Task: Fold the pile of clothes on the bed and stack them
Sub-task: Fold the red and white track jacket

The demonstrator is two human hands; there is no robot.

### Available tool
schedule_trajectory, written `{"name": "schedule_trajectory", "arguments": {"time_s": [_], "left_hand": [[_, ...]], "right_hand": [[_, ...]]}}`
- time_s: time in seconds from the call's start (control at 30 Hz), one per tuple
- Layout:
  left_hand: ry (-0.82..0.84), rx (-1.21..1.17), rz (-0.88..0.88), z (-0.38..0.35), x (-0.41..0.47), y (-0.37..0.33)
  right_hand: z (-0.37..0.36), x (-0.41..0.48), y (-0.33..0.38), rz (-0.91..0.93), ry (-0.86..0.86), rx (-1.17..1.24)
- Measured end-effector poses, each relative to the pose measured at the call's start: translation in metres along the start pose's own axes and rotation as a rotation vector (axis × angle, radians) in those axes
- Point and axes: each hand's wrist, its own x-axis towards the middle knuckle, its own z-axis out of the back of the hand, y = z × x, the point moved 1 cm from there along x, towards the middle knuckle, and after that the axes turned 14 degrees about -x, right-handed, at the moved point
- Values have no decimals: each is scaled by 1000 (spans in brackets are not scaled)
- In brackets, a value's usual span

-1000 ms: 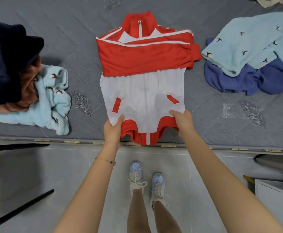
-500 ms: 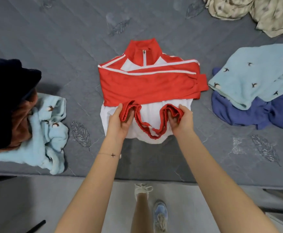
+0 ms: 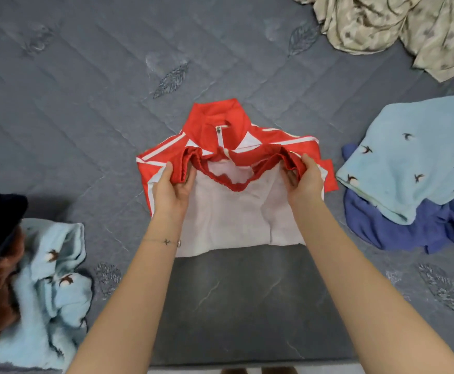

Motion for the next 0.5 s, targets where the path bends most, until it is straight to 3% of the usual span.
{"name": "schedule_trajectory", "arguments": {"time_s": [0.1,0.27,0.33,0.4,0.5], "left_hand": [[23,31,-52,-15,30,-8],[92,83,-111,-34,74,-17],[92,402,-162,-30,82,-12],[136,901,-324,-19,84,-1],[431,1512,-613,-3,79,33]], "right_hand": [[-19,26,15,37,42,-94],[-51,59,33,95,276,-221],[-59,69,29,176,290,-322],[-59,80,18,326,253,-543],[-45,99,0,532,114,-1108]]}}
